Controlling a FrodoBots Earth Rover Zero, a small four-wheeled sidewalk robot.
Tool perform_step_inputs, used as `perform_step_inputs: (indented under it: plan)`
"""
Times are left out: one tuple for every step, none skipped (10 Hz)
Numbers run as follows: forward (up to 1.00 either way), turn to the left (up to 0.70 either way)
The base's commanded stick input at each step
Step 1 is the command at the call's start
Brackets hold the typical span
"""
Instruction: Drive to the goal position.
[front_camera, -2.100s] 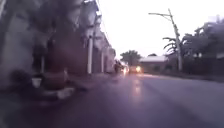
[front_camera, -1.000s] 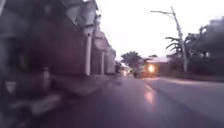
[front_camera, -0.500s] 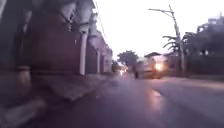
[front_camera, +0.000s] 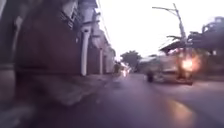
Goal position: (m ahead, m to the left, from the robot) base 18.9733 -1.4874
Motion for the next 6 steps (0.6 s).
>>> perform_step_inputs:
  plan:
    - [0.70, -0.35]
    - [0.70, -0.35]
    - [0.70, -0.35]
    - [0.70, -0.28]
    - [0.70, -0.08]
    - [0.70, 0.00]
